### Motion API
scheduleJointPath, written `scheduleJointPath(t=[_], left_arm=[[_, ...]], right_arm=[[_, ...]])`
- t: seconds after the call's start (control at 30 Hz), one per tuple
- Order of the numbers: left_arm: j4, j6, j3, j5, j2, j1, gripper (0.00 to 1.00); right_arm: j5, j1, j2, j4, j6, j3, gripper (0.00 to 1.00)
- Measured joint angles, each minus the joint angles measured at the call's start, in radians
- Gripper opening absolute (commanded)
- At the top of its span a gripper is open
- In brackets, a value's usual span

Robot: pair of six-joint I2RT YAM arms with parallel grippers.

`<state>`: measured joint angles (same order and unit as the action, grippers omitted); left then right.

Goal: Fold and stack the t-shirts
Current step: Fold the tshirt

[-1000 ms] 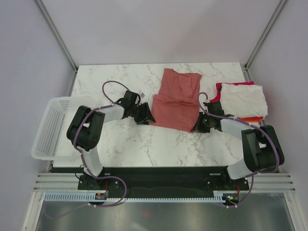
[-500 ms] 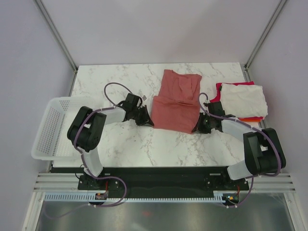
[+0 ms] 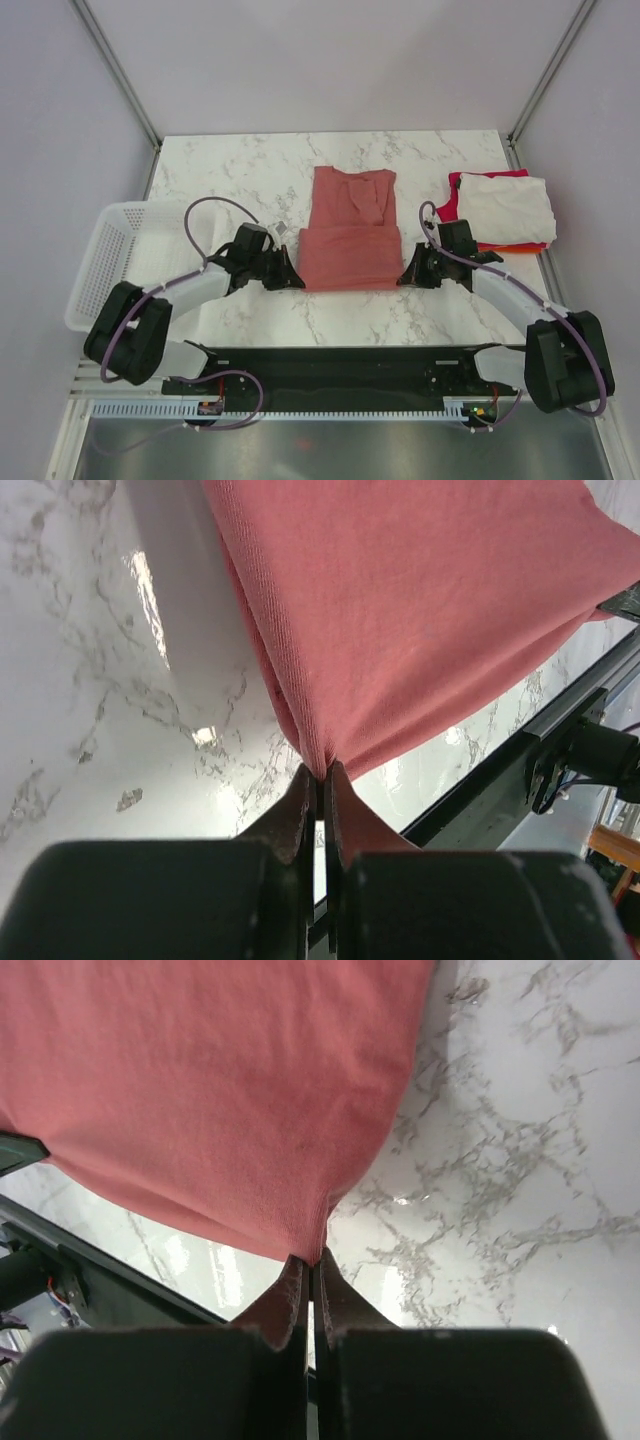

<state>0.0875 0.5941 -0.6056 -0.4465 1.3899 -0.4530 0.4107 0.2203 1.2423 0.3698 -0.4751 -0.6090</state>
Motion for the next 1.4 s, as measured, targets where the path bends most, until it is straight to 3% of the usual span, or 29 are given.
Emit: scheduleJointPath(t=[0.37, 0.53, 0.7, 0.9, 1.27, 1.4], left_arm=[[0.031, 0.069, 0.203, -0.024, -0.369, -0.026, 0.02], [0.106, 0.098, 0.187, -0.037, -0.497, -0.027, 0.02], [0.184, 0.116, 0.09, -0.039, -0.51, -0.026, 0.02], [0.224, 0.116, -0.108, -0.044, -0.379, 0.006, 0.02], [0.202, 0.117, -0.473, -0.094, 0.066, 0.152, 0.02], [0.186, 0.118, -0.672, -0.136, 0.299, 0.201, 0.02]], right_arm=[[0.051, 0.031, -0.208, 0.108, -0.061, 0.037, 0.0], [0.055, 0.033, -0.313, 0.181, -0.08, 0.018, 0.0], [0.018, 0.033, -0.34, 0.261, -0.085, -0.121, 0.0], [-0.058, 0.032, -0.214, 0.277, -0.074, -0.323, 0.0], [-0.102, -0.029, 0.259, 0.211, -0.071, -0.626, 0.0], [-0.101, -0.051, 0.467, 0.183, -0.07, -0.83, 0.0]])
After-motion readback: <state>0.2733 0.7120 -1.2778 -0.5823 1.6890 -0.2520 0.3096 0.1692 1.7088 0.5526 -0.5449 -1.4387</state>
